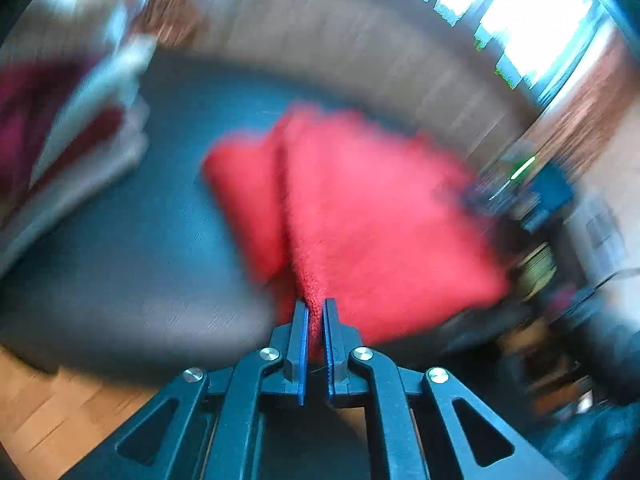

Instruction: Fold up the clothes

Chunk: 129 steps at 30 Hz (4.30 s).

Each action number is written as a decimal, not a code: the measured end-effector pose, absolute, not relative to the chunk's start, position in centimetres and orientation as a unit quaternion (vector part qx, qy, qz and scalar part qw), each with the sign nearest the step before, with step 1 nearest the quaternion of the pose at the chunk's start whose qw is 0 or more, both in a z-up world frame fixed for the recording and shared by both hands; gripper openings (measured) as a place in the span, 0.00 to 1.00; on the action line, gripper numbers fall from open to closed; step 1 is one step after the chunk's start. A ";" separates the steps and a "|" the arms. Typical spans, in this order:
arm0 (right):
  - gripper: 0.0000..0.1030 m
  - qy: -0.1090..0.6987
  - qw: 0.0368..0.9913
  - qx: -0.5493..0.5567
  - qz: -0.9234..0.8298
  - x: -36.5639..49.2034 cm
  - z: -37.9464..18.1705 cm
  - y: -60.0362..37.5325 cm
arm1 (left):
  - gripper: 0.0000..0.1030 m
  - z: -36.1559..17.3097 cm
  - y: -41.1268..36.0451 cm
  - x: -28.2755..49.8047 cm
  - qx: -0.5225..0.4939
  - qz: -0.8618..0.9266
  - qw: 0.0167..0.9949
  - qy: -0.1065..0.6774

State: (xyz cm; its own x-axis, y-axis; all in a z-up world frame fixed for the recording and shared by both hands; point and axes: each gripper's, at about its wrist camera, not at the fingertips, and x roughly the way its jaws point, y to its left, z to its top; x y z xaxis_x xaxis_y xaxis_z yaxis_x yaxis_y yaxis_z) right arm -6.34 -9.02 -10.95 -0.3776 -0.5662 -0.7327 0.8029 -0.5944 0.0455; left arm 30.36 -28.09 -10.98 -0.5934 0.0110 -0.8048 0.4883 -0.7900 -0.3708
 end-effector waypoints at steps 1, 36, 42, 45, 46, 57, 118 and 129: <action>1.00 0.161 0.421 0.367 -0.814 -6.4 -11.0 -9.1 | 0.06 -11.4 -27.8 30.5 0.427 -0.844 0.139 0.293; 1.00 0.163 0.434 0.359 -0.810 -6.4 -10.5 -9.6 | 0.08 -11.2 -32.4 19.8 0.394 -0.835 0.313 0.223; 1.00 0.162 0.434 0.359 -0.810 -6.4 -10.5 -9.5 | 0.17 -10.4 -33.4 21.7 0.354 -0.823 0.323 0.305; 1.00 0.162 0.434 0.359 -0.810 -6.3 -10.5 -9.5 | 0.16 -9.7 -33.6 23.9 0.353 -0.812 0.347 0.309; 1.00 0.161 0.434 0.359 -0.810 -6.3 -10.5 -9.5 | 0.17 -9.5 -33.6 24.6 0.353 -0.808 0.355 0.311; 1.00 0.159 0.435 0.359 -0.811 -6.2 -10.2 -9.3 | 0.58 -10.7 -35.9 27.7 0.318 -0.797 0.231 0.459; 1.00 0.239 0.582 0.420 -0.654 -8.7 -10.6 2.3 | 0.13 -6.9 -37.8 22.2 0.279 -0.785 0.174 0.526; 1.00 0.182 0.581 0.406 -0.681 -8.6 -10.8 4.4 | 0.12 3.9 -30.2 13.1 0.233 -0.832 0.062 0.500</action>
